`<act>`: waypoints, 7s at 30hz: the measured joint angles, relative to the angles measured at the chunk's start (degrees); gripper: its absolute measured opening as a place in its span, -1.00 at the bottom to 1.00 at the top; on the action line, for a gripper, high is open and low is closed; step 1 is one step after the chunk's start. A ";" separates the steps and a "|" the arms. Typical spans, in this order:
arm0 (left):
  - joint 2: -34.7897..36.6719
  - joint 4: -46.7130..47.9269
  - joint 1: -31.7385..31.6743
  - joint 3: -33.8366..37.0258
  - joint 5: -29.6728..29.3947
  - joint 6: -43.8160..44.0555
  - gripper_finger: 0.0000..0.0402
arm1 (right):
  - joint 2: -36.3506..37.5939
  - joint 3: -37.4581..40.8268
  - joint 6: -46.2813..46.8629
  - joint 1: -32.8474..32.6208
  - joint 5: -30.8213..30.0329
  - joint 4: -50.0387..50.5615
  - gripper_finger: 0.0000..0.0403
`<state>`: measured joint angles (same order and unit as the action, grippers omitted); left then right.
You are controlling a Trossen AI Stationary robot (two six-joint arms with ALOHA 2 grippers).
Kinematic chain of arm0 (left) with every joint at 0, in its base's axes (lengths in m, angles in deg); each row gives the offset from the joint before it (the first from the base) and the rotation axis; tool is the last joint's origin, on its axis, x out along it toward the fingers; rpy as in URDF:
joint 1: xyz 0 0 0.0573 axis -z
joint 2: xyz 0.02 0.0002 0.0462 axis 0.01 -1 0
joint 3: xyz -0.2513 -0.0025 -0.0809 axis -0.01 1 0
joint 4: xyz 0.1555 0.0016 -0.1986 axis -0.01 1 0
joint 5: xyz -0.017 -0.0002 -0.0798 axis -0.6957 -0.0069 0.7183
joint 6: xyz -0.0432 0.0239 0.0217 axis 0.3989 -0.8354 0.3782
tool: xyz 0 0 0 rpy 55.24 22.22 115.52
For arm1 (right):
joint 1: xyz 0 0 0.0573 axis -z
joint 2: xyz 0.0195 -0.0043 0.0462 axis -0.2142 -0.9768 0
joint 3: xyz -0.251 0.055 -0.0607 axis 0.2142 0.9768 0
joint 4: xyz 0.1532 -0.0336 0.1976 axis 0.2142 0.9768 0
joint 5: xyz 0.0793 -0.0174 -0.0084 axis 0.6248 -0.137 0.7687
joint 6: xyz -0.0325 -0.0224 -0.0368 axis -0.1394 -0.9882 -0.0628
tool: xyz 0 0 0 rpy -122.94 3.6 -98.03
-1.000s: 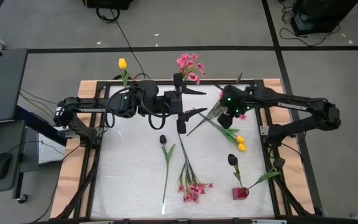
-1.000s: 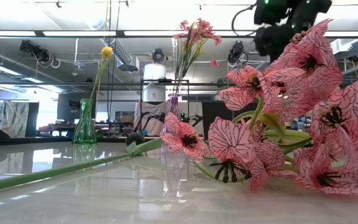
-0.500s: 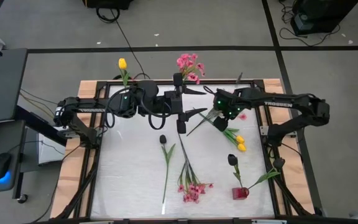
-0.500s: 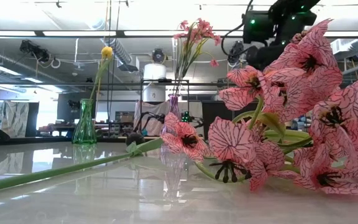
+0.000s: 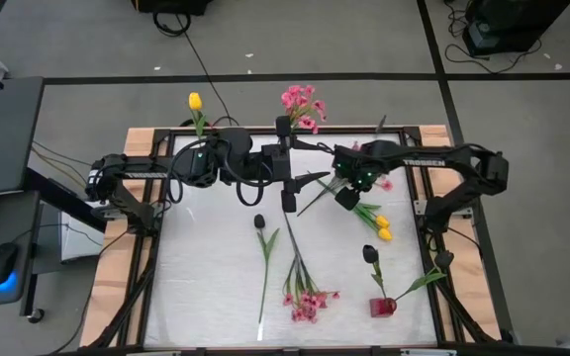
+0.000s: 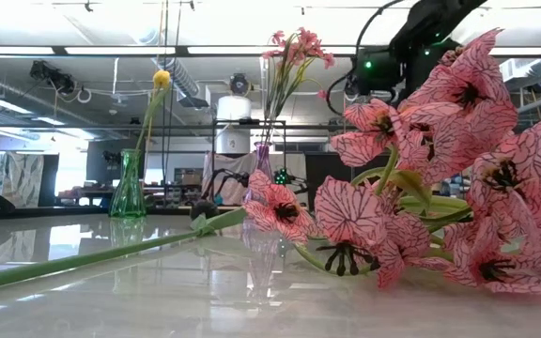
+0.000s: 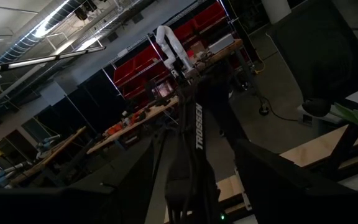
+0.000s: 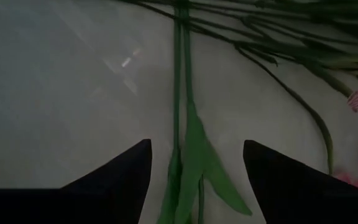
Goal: Sort flowers into vase by color
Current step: Put the top yellow flower into the green vase
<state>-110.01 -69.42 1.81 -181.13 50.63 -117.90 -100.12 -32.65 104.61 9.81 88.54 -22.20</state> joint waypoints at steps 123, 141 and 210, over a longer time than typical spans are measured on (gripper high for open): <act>0.00 -0.05 0.02 0.00 0.00 -0.01 0.16 | 10.02 11.64 7.89 -2.56 10.88 1.20 -0.78; 0.00 -0.05 0.01 -0.01 0.00 0.00 0.16 | 21.17 11.56 6.93 -2.56 21.34 11.72 -0.77; 0.00 -0.09 0.02 0.00 0.00 0.00 0.16 | 31.75 11.50 40.58 -2.60 33.41 -49.82 -0.79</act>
<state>-110.01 -69.51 1.83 -181.14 50.63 -117.90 -68.37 -21.16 145.19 7.21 121.95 -72.02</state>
